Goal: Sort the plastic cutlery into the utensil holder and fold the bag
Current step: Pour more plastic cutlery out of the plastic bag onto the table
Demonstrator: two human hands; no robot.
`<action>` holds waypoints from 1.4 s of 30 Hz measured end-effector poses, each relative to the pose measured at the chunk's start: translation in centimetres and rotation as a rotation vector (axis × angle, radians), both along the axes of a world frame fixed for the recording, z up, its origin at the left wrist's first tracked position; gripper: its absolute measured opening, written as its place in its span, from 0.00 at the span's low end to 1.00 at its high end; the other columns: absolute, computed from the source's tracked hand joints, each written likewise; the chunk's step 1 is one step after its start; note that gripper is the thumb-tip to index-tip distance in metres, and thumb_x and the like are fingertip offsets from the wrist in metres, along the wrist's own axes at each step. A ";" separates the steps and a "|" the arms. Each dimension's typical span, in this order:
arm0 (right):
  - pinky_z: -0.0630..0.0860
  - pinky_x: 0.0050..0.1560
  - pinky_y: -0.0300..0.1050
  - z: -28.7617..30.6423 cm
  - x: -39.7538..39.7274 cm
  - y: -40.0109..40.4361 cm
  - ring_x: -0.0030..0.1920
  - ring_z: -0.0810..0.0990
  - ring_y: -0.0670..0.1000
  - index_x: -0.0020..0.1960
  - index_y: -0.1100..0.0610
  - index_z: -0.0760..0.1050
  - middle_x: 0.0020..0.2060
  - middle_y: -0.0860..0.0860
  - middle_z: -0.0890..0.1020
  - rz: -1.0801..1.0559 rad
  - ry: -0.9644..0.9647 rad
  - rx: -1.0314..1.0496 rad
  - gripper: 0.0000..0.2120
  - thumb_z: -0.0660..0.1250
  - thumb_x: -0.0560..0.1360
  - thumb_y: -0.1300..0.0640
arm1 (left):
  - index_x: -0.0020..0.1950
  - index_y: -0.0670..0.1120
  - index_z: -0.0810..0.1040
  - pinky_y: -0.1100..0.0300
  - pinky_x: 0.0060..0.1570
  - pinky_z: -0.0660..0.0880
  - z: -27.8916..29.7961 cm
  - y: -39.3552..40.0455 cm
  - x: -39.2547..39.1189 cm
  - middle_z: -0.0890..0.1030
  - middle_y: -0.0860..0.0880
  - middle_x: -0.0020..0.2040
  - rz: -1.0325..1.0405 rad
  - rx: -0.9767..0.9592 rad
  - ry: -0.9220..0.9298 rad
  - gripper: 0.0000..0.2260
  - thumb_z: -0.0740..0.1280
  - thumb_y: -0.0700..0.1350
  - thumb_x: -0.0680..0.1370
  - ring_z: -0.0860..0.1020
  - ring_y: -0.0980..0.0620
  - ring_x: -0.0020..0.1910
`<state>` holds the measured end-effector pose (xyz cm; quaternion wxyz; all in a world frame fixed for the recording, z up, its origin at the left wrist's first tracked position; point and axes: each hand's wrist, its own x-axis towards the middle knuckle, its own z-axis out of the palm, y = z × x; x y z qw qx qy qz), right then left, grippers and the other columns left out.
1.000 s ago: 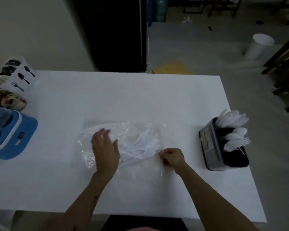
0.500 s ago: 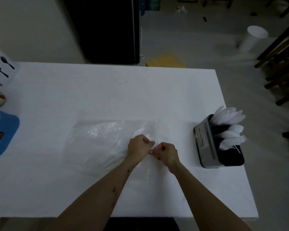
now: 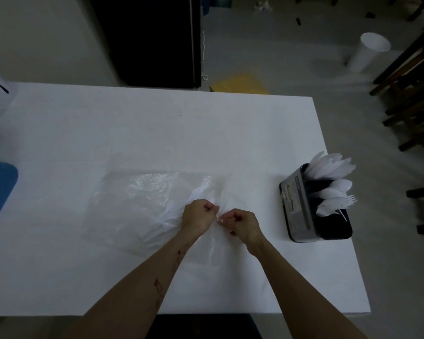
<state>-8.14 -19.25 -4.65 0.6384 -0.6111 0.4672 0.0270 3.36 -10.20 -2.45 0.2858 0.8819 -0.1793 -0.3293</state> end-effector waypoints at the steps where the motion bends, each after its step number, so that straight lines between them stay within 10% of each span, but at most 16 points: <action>1: 0.75 0.36 0.39 0.0 0.0 0.1 0.36 0.79 0.46 0.43 0.56 0.83 0.34 0.47 0.82 -0.034 0.011 0.001 0.03 0.76 0.72 0.59 | 0.47 0.45 0.81 0.65 0.38 0.67 0.0 0.2 -0.1 0.79 0.52 0.39 0.038 -0.021 0.009 0.10 0.65 0.50 0.78 0.75 0.55 0.39; 14: 0.73 0.36 0.41 -1.7 -0.4 1.2 0.38 0.79 0.49 0.42 0.54 0.77 0.37 0.49 0.81 0.026 0.286 -0.404 0.04 0.71 0.72 0.55 | 0.50 0.44 0.67 0.62 0.32 0.67 4.1 2.0 2.2 0.73 0.53 0.36 0.565 -0.463 -0.179 0.09 0.53 0.47 0.83 0.71 0.56 0.33; 17: 0.76 0.38 0.45 -1.5 -0.8 1.4 0.38 0.79 0.50 0.42 0.54 0.76 0.37 0.48 0.81 0.023 0.251 -0.448 0.03 0.70 0.71 0.57 | 0.49 0.43 0.70 0.66 0.30 0.66 4.2 2.7 2.4 0.75 0.49 0.34 0.424 -0.422 -0.232 0.09 0.57 0.48 0.82 0.72 0.53 0.31; 23: 0.78 0.44 0.39 -1.1 -1.5 1.4 0.41 0.79 0.43 0.47 0.51 0.78 0.43 0.44 0.80 0.205 0.001 -0.552 0.07 0.74 0.72 0.58 | 0.53 0.43 0.79 0.57 0.61 0.65 -0.7 6.7 3.6 0.78 0.43 0.56 0.059 -0.246 -0.495 0.07 0.67 0.43 0.78 0.73 0.41 0.60; 30: 0.70 0.46 0.23 -1.5 -1.6 1.3 0.49 0.77 0.44 0.68 0.52 0.74 0.59 0.42 0.76 0.381 -0.078 -0.586 0.31 0.79 0.67 0.56 | 0.77 0.42 0.58 0.50 0.75 0.49 -3.1 11.3 6.3 0.54 0.42 0.78 -0.204 0.203 -0.362 0.32 0.63 0.56 0.78 0.52 0.43 0.78; 36: 0.76 0.53 0.34 -1.2 -1.1 1.5 0.52 0.78 0.46 0.70 0.50 0.71 0.58 0.42 0.74 0.322 -0.072 -0.467 0.40 0.83 0.61 0.48 | 0.49 0.39 0.83 0.58 0.50 0.72 -3.0 10.8 6.2 0.84 0.41 0.49 0.037 -0.063 -0.293 0.11 0.75 0.43 0.70 0.79 0.41 0.51; 42: 0.77 0.58 0.45 -1.8 -0.9 1.1 0.56 0.75 0.47 0.74 0.43 0.64 0.71 0.43 0.66 0.427 -0.071 -0.500 0.50 0.83 0.57 0.43 | 0.41 0.46 0.78 0.60 0.39 0.67 -1.1 11.0 5.7 0.79 0.50 0.38 0.045 -0.161 -0.495 0.05 0.68 0.43 0.77 0.75 0.47 0.40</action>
